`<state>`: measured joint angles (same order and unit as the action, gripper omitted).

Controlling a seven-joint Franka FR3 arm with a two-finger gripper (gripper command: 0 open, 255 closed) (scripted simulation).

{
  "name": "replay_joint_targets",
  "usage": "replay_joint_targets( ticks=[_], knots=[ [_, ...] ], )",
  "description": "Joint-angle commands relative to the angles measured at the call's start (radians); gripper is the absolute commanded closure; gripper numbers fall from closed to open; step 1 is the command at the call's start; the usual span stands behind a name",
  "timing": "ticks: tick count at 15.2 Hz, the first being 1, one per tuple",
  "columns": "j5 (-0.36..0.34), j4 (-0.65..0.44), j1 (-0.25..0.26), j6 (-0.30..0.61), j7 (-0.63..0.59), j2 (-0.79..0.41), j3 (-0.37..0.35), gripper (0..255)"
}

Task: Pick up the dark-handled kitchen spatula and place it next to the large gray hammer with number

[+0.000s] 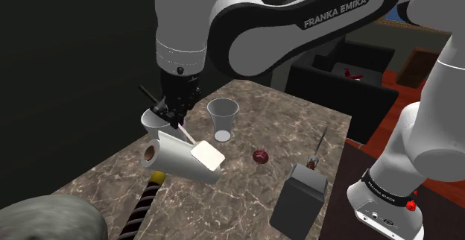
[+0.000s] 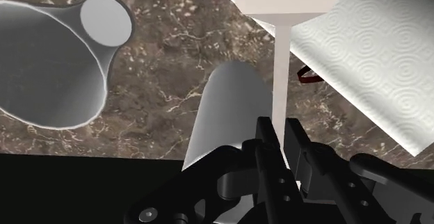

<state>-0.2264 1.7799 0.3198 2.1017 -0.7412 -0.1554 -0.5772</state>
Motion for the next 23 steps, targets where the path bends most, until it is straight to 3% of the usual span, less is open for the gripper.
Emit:
replay_joint_targets(
  ticks=[1, 2, 7, 15, 23],
  knots=[
    [0.0, 0.0, 0.0, 0.0, 0.0, 0.0, 0.0, 255],
    [0.0, 0.0, 0.0, 0.0, 0.0, 0.0, 0.0, 0],
    [0.181, -0.209, -0.072, -0.142, 0.237, -0.057, -0.005, 0],
    [0.158, -0.151, -0.062, -0.054, 0.223, -0.092, -0.003, 0],
    [0.158, -0.151, -0.062, -0.054, 0.223, -0.092, -0.003, 0]
  ],
)
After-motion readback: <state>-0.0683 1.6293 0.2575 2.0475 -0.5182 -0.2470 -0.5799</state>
